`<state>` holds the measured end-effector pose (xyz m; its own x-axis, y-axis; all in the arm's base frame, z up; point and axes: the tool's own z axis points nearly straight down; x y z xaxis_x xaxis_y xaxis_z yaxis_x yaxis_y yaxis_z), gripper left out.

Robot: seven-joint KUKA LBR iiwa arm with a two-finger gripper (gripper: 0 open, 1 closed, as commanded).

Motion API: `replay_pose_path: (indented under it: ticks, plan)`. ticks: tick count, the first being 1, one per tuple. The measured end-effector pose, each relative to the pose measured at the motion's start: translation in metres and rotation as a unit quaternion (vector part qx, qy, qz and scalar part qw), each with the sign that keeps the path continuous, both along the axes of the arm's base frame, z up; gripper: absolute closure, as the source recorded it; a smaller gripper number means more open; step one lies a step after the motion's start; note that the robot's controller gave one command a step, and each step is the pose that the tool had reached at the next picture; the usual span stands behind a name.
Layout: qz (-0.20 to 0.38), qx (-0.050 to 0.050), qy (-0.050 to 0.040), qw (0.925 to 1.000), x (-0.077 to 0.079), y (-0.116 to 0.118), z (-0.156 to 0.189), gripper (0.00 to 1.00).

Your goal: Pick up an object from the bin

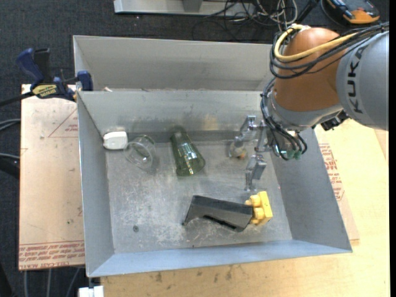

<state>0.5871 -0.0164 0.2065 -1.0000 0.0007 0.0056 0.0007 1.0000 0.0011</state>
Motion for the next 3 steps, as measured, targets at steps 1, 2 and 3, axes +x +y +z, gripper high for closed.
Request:
replay_pose_path:
  ticks: [1,2,3]
  plan:
    - [0.000,0.000,-0.0035,1.0000,0.002,0.000,0.004,0.00]
    - [0.039,0.000,-0.0044,0.9992,-0.061,0.029,-0.050,0.00]
    - [0.089,0.000,-0.0023,0.9961,-0.079,0.041,-0.074,0.00]
